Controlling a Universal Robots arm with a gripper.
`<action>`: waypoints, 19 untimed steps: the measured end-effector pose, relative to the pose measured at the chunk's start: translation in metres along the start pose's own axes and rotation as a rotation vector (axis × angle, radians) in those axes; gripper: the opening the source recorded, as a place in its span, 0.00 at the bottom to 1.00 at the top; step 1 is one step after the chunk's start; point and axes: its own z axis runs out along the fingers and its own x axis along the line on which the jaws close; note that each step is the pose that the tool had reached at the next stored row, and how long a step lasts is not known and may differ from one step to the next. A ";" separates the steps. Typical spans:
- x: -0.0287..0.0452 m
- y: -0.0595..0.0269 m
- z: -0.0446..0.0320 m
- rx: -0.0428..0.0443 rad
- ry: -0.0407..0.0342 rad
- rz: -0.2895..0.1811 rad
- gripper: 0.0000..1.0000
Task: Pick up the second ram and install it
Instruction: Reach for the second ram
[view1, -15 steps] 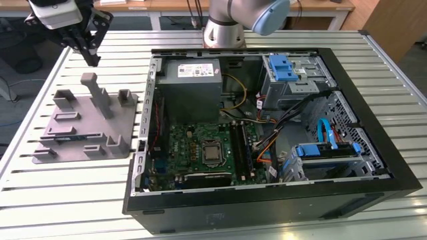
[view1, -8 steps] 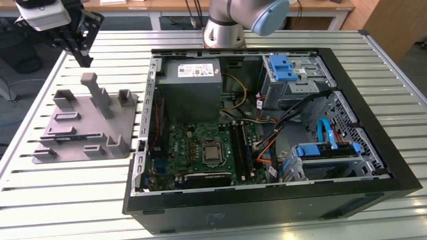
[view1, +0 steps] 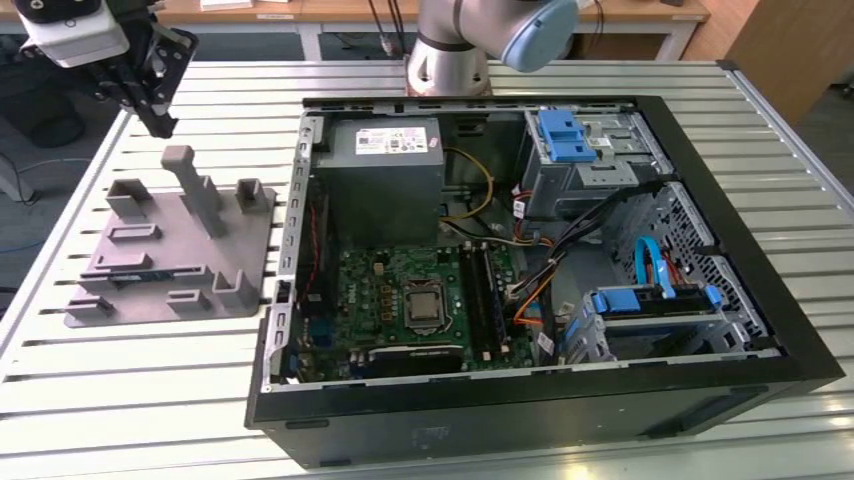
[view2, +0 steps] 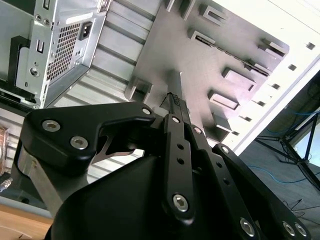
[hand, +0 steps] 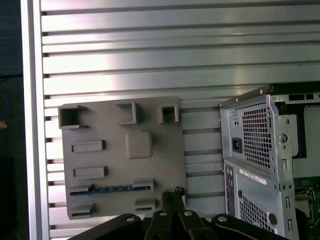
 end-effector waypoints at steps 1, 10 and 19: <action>0.0009 -0.0001 0.0005 -0.0001 -0.0001 0.000 0.10; 0.0084 -0.0008 0.0036 0.0001 0.0001 0.000 0.10; 0.0205 -0.0019 0.0072 0.0000 0.0000 0.000 0.10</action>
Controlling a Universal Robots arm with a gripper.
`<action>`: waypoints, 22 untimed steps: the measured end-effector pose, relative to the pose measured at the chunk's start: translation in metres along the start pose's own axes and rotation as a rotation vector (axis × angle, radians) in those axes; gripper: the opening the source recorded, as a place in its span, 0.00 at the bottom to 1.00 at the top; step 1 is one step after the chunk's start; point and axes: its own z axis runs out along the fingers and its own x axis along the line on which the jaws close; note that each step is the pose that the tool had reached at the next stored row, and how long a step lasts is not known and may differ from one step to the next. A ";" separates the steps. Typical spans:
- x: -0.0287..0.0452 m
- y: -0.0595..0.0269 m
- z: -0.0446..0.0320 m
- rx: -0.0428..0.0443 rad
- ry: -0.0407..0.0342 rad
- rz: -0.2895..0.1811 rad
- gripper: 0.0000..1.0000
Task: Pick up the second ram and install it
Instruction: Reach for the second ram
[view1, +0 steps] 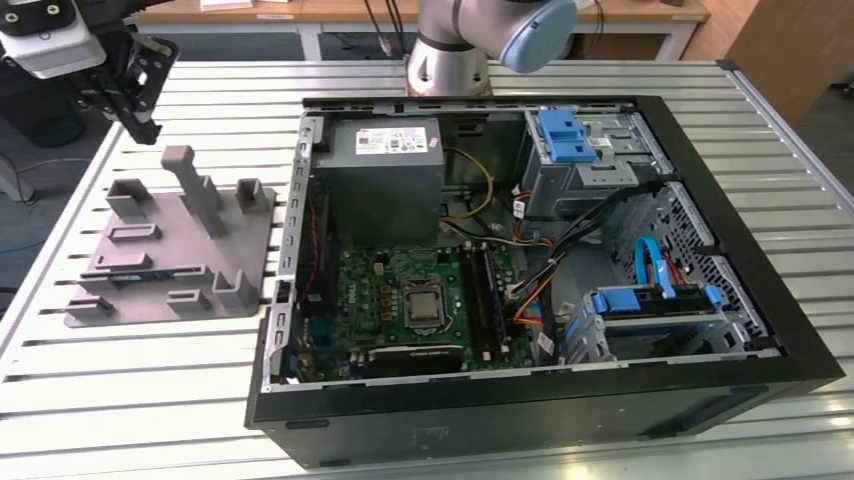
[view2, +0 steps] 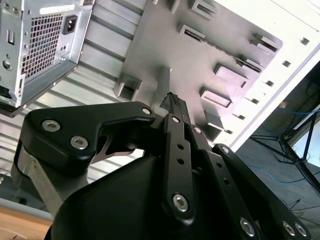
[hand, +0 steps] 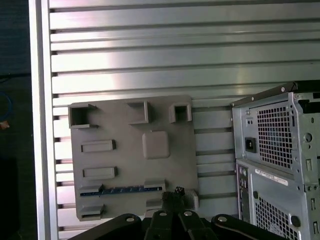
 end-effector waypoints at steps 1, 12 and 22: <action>0.0028 -0.0002 0.0004 0.0000 0.0001 0.000 0.10; 0.0215 -0.0025 0.0148 0.0005 0.0008 0.000 0.10; 0.0405 -0.0084 0.0254 0.0004 0.0006 0.000 0.10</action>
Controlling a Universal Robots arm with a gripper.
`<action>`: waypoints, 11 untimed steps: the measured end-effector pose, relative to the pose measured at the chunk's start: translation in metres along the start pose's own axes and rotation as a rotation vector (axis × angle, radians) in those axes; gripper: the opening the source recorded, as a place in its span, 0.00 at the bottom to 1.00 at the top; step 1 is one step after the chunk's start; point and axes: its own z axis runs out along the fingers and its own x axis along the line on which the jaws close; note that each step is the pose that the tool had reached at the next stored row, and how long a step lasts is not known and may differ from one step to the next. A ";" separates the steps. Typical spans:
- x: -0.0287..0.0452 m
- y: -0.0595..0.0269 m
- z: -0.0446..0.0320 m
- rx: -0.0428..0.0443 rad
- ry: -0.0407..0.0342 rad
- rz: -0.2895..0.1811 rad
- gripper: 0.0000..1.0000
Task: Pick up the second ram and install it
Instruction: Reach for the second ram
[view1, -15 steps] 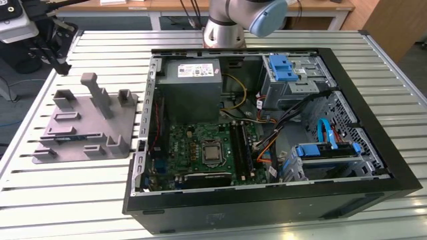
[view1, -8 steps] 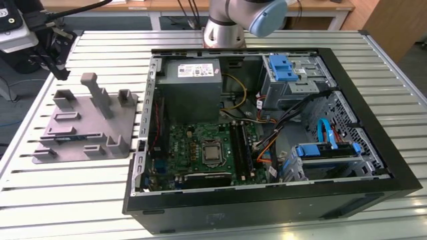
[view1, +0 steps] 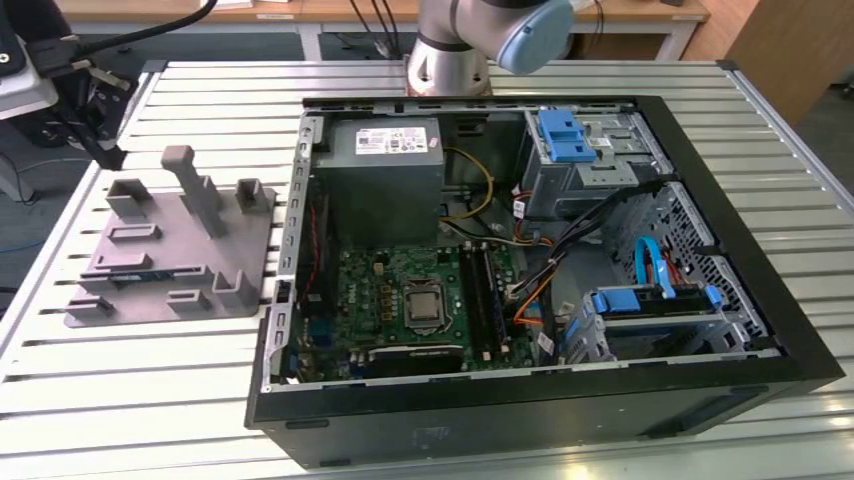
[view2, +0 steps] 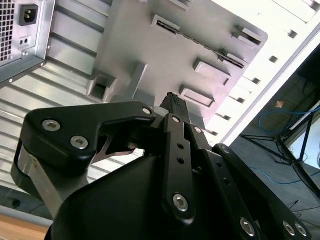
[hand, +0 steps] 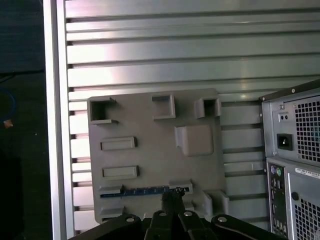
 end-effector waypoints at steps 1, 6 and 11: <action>0.0019 -0.0004 0.0008 0.0000 0.0000 0.000 0.10; 0.0090 -0.0023 0.0056 0.0000 0.0000 0.000 0.10; 0.0167 -0.0045 0.0108 0.0000 -0.0001 0.000 0.10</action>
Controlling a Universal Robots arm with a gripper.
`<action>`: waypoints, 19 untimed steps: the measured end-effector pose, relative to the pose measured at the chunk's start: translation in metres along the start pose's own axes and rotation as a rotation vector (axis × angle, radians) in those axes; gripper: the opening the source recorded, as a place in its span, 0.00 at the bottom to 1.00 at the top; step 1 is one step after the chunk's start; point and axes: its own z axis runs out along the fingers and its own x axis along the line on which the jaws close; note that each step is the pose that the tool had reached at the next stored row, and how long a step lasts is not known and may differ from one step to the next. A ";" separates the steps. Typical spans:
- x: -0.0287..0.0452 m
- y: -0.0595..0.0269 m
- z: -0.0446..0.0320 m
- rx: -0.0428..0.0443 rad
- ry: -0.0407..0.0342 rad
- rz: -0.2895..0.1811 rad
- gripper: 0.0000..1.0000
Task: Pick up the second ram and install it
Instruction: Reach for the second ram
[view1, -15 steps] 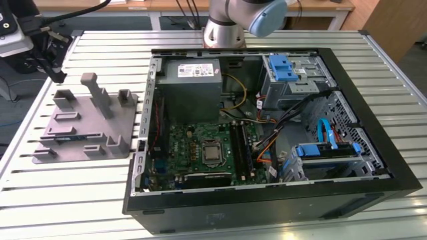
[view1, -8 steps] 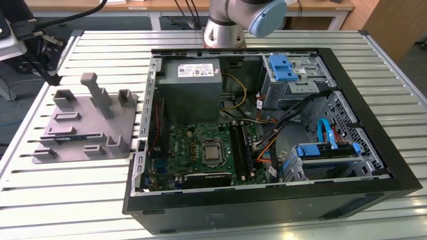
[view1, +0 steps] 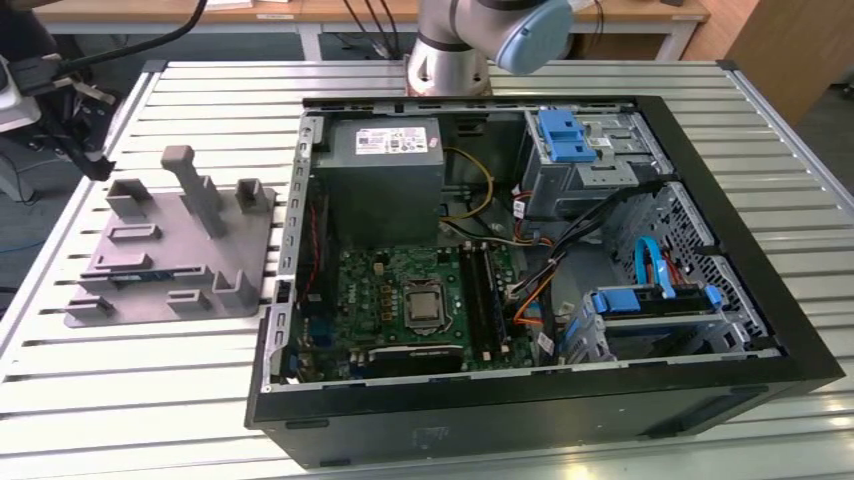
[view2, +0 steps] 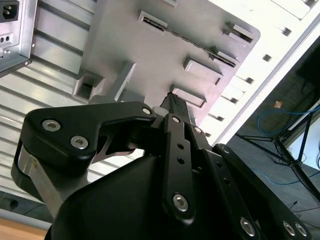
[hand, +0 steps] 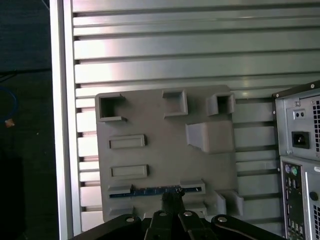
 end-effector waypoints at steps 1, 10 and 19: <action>0.0018 -0.0005 0.0010 0.0000 0.0000 0.000 0.10; 0.0155 -0.0040 0.0094 0.0001 0.0001 0.000 0.10; 0.0256 -0.0059 0.0187 0.0000 -0.0001 0.000 0.10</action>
